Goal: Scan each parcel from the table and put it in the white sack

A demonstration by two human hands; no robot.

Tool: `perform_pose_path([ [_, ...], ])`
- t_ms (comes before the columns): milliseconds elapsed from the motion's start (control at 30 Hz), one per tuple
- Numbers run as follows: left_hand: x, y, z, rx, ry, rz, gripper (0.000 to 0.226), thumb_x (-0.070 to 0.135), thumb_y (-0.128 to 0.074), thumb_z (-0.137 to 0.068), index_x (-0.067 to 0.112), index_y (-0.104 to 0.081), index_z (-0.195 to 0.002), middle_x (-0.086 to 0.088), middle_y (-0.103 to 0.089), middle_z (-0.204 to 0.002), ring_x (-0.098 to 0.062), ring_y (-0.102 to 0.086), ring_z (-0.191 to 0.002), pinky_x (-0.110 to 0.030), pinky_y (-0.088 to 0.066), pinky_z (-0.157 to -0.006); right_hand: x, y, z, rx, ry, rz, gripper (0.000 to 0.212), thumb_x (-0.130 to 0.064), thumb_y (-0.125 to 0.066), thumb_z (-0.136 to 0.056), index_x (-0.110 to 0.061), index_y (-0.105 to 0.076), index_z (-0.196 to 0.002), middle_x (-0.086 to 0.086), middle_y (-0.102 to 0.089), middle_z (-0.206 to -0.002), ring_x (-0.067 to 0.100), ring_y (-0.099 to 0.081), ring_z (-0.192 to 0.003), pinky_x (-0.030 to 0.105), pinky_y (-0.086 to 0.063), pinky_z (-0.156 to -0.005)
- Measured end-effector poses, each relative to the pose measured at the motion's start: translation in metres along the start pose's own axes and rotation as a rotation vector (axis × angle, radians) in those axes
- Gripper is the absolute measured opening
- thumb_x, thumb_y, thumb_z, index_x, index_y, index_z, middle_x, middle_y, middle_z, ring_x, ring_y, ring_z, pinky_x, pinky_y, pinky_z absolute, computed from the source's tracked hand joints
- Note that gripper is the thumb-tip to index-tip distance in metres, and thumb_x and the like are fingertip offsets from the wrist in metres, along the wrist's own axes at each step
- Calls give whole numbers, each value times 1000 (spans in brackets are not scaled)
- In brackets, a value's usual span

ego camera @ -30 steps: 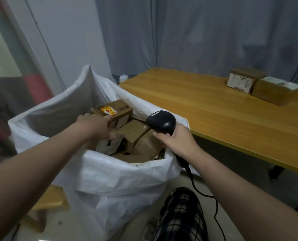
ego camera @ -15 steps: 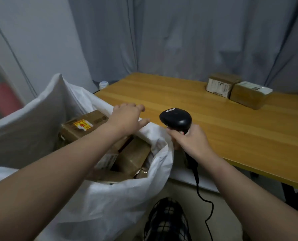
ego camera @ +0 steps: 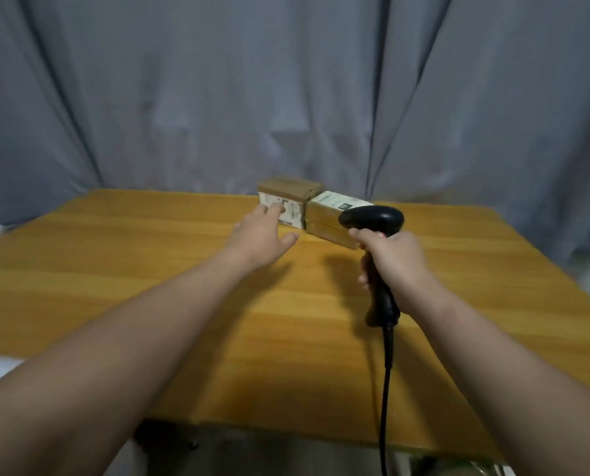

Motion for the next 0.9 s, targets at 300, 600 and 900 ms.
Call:
perform_pose_path([
  [300, 78, -84, -128, -201, -130, -105, 99, 75, -54, -76, 27, -15, -152, -15, -16, -157, -36, -15, -144, -49, -21, -116, 23, 46, -81, 52, -112, -15, 25, -24, -67, -86, -4, -57, -76, 13, -54, -59, 22, -52, -43, 28, -44, -45],
  [600, 78, -108, -112, -180, -265, -94, 91, 84, -43, -70, 42, -21, -148, -4, -16, -158, -28, -7, -146, -62, -14, -113, 40, 54, -102, 70, -251, -258, 31, -26, -71, -82, -8, -59, -103, 6, -59, -85, 19, -57, -71, 31, -53, -61],
  [900, 69, -67, -6, -223, -386, 144, 51, 54, -28, -97, 30, -44, -140, -3, -30, -152, -20, -18, -142, -37, -14, -115, 21, 51, -46, 57, -257, -216, 48, -29, -72, -80, -12, -53, -121, 9, -61, -98, 20, -59, -79, 29, -47, -59],
])
Point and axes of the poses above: each hand's wrist, its own z-axis away from the middle knuckle, its own y-axis out of the back of the hand, x = y × z, the point moved 3 cm from there along -z, towards the middle knuckle
